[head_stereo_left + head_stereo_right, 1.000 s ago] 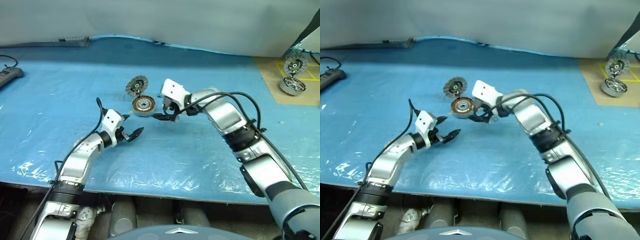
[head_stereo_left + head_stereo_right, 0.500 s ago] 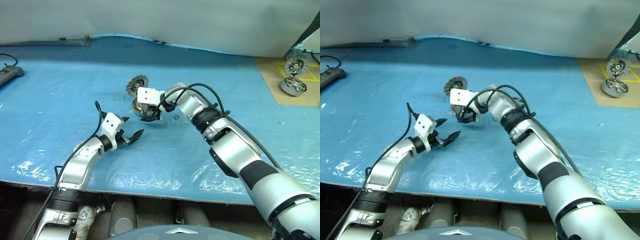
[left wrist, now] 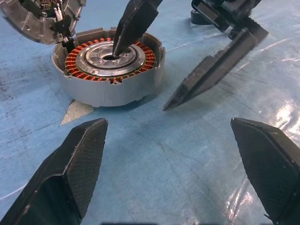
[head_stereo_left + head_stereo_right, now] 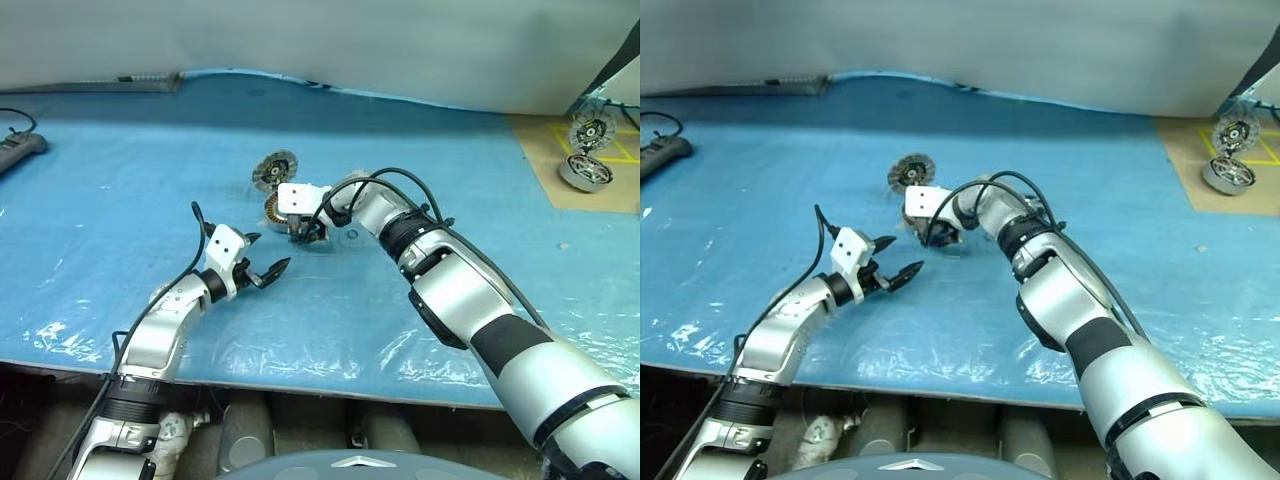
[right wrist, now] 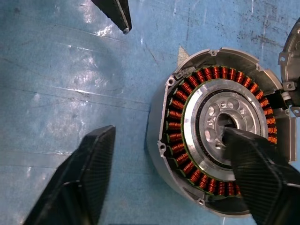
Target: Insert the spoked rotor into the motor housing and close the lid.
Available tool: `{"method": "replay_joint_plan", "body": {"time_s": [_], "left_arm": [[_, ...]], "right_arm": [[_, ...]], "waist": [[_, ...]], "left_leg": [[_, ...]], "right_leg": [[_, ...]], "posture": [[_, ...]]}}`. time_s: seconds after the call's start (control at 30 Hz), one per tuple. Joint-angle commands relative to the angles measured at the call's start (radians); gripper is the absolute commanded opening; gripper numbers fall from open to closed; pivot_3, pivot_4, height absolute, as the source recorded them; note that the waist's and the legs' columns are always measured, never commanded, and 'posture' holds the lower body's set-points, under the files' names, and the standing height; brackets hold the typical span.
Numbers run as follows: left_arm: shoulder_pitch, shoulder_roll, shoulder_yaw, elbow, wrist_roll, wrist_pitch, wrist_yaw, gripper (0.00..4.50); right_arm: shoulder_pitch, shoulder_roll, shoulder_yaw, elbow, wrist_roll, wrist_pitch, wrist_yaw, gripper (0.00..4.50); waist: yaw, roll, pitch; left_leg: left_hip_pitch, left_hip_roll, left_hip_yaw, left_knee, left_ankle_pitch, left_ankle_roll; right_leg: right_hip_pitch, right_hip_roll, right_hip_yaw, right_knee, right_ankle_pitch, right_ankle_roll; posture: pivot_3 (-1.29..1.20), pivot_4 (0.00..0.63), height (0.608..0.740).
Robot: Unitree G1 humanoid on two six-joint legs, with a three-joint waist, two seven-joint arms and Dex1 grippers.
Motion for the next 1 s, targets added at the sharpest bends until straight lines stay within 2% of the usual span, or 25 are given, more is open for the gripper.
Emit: {"method": "replay_joint_plan", "body": {"time_s": [0.03,0.1,0.13,0.33,0.47,0.63,0.8,1.0], "left_arm": [[0.003,-0.001,0.01,-0.039,-0.01,-0.013,0.006,4.5],[0.004,-0.002,0.009,-0.039,-0.009,-0.014,0.009,4.5],[0.004,-0.002,0.009,-0.039,-0.009,-0.015,0.01,4.5],[0.005,-0.005,0.008,-0.036,-0.008,-0.02,0.011,4.5],[0.006,-0.001,0.012,-0.033,-0.01,-0.026,0.008,4.5],[0.014,-0.003,0.019,-0.034,-0.017,-0.062,-0.003,4.5],[0.039,-0.004,0.021,-0.044,-0.019,-0.12,-0.017,4.5],[0.054,-0.003,0.018,-0.059,-0.029,-0.114,-0.022,4.5]], "right_arm": [[0.009,0.002,0.006,0.039,-0.037,-0.001,0.02,2.56],[0.014,0.003,0.006,0.043,-0.047,-0.005,0.019,1.88],[0.016,0.005,0.003,0.042,-0.049,-0.005,0.023,1.69],[0.038,0.0,-0.008,0.013,-0.048,0.01,0.078,1.68],[0.1,-0.032,-0.023,-0.086,-0.025,0.091,0.161,1.68],[0.253,-0.114,-0.032,-0.402,-0.007,0.311,0.261,1.68],[0.438,-0.207,-0.029,-0.82,0.017,0.635,0.318,1.67],[0.578,-0.287,-0.025,-1.168,0.057,0.955,0.3,1.67]], "waist": [[0.001,0.0,0.0],[0.0,0.0,0.0],[-0.001,0.0,0.0],[0.0,0.001,0.0],[0.0,0.001,-0.001],[0.006,0.001,-0.001],[0.014,0.0,-0.002],[0.028,0.001,-0.004]], "left_leg": [[0.0,0.0,0.0,0.0,0.0,0.0],[0.0,0.0,0.0,0.0,0.0,0.0],[0.0,0.0,0.0,0.0,0.0,0.0],[0.001,0.0,0.0,0.001,0.0,0.0],[0.001,0.0,0.0,0.001,0.0,0.0],[0.002,0.0,0.0,0.001,0.0,0.0],[0.007,0.0,0.0,0.001,0.0,0.0],[0.011,-0.001,-0.001,-0.002,0.0,0.0]], "right_leg": [[0.0,0.0,0.0,0.0,0.0,0.0],[0.0,0.0,0.0,-0.001,0.0,0.0],[0.001,0.0,0.0,-0.001,0.0,0.0],[0.001,0.0,0.0,0.003,-0.001,-0.001],[0.001,0.0,0.0,0.003,-0.001,-0.001],[0.002,0.0,0.0,0.002,-0.001,-0.002],[0.008,0.0,0.0,0.0,-0.001,-0.001],[0.012,0.0,0.001,-0.003,-0.001,-0.001]], "posture": [[0.0,0.15,0.74],[0.0,0.15,0.74],[0.0,0.15,0.74],[0.0,0.15,0.74],[0.0,0.15,0.74],[0.0,0.15,0.74],[0.0,0.15,0.74],[0.0,0.15,0.74]]}}
